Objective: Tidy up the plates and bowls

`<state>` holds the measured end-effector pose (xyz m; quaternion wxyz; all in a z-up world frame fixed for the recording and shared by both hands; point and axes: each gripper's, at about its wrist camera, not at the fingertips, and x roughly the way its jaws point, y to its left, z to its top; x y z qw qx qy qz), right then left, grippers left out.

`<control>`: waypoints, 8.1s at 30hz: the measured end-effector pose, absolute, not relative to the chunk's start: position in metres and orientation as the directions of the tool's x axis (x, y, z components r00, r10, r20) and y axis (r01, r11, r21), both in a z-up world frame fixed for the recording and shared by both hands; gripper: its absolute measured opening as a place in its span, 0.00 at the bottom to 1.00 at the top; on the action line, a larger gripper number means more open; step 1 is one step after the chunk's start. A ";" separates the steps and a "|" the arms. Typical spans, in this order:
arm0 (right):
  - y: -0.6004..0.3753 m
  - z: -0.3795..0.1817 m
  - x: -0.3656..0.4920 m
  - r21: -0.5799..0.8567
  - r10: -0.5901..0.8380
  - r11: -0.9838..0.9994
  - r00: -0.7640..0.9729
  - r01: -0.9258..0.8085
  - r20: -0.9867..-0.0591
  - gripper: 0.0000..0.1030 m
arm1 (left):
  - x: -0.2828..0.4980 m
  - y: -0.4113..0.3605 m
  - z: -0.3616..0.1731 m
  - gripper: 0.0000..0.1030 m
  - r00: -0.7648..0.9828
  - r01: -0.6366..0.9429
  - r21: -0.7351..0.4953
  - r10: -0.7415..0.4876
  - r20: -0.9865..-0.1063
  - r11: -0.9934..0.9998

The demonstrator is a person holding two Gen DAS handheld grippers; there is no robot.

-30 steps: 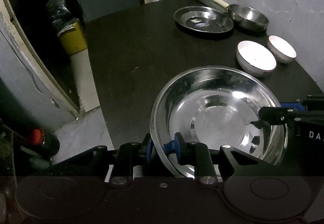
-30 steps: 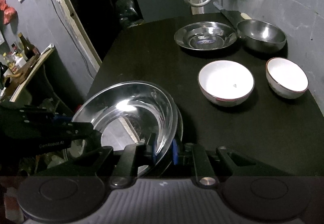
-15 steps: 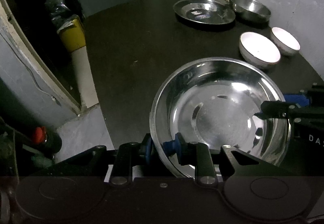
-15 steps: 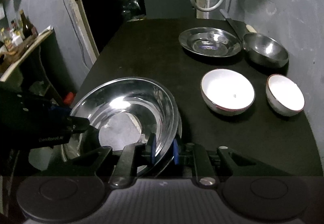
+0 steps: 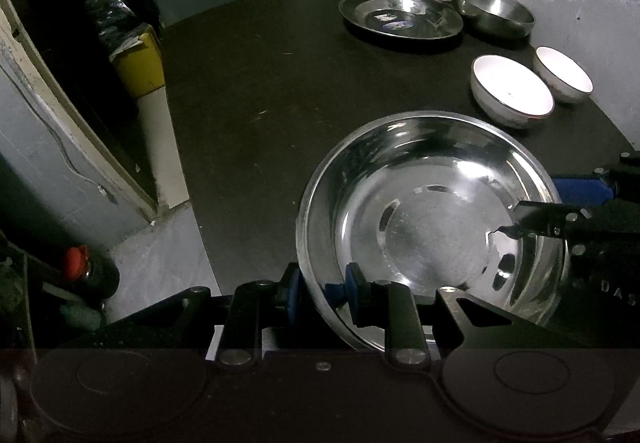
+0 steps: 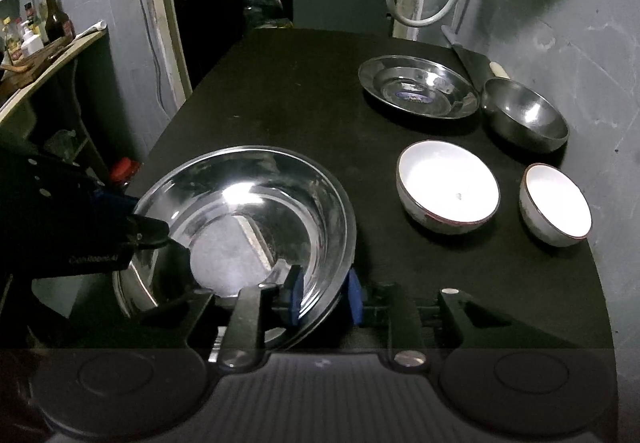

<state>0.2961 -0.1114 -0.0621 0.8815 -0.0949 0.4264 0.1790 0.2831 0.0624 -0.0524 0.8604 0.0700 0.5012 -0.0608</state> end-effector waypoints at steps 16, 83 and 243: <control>-0.132 -0.062 0.304 0.035 0.231 0.949 0.617 -0.312 -0.752 0.82 | 0.297 0.076 -0.033 0.96 0.619 0.066 0.069 0.013 -0.786 0.995; -0.190 -0.097 0.522 0.325 0.314 0.940 0.639 -0.104 -0.702 0.29 | 0.543 0.025 -0.073 0.25 0.589 0.193 -0.194 -0.272 -0.761 0.962; -0.269 -0.039 0.392 0.297 0.311 0.943 0.723 -0.152 -0.617 0.99 | 0.401 -0.018 -0.019 0.99 0.748 0.049 -0.066 -0.081 -0.659 0.997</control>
